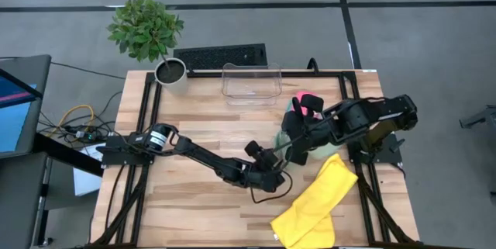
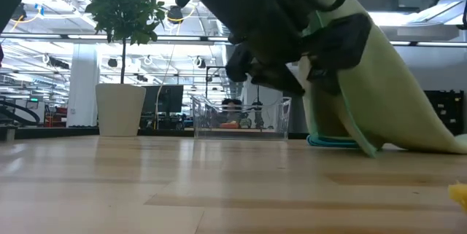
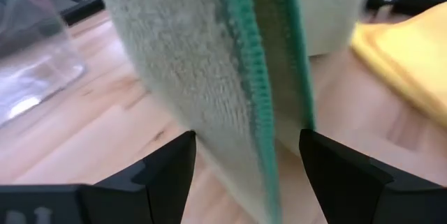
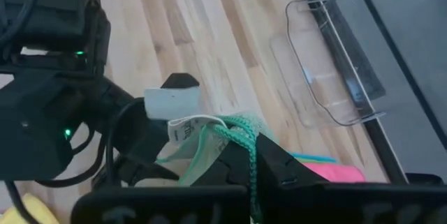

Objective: Fold microfiber towels
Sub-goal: Fold the light green microfiber towel

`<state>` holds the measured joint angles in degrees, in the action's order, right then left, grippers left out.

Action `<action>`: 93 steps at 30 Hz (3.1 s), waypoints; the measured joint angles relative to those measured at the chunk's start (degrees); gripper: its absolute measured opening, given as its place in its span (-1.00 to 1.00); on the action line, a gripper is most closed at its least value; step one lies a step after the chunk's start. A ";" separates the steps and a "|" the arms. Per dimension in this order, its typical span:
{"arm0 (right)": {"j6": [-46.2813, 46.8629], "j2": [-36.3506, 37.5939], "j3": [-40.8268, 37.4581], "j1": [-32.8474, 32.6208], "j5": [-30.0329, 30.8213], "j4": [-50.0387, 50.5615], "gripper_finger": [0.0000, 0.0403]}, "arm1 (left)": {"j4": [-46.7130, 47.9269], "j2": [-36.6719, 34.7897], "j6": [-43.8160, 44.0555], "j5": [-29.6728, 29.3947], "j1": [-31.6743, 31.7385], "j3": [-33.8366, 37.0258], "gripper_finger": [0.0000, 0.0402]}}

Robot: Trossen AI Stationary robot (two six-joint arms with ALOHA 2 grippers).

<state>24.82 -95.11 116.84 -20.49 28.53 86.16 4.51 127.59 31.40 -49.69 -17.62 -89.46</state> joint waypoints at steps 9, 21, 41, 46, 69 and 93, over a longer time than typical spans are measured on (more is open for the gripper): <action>0.04 0.00 0.00 -1.77 2.53 2.30 -0.90 | 7.67 0.00 2.55 -2.02 0.04 0.01 0.19; -1.38 0.00 0.00 -0.74 4.62 3.25 -0.90 | 20.01 -0.24 8.24 -2.65 -7.52 0.01 0.13; -1.88 0.00 -0.02 -0.74 4.55 3.20 -0.87 | 11.83 -0.11 14.62 -11.53 -8.81 0.01 0.13; -2.22 0.00 -0.02 -0.77 4.53 3.23 -0.91 | 8.59 -0.07 12.48 -9.58 -7.06 -0.01 0.13; -2.95 0.00 -0.07 -0.35 4.55 3.40 -0.91 | 9.57 2.01 11.23 1.07 -0.15 0.01 -0.78; -5.79 0.00 -0.05 -0.39 5.05 -5.77 -0.92 | 78.40 -46.38 25.35 -11.84 -12.89 0.01 -1.00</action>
<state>19.03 -95.11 116.78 -20.88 33.58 80.39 82.91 81.21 56.75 -61.53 -30.52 -89.45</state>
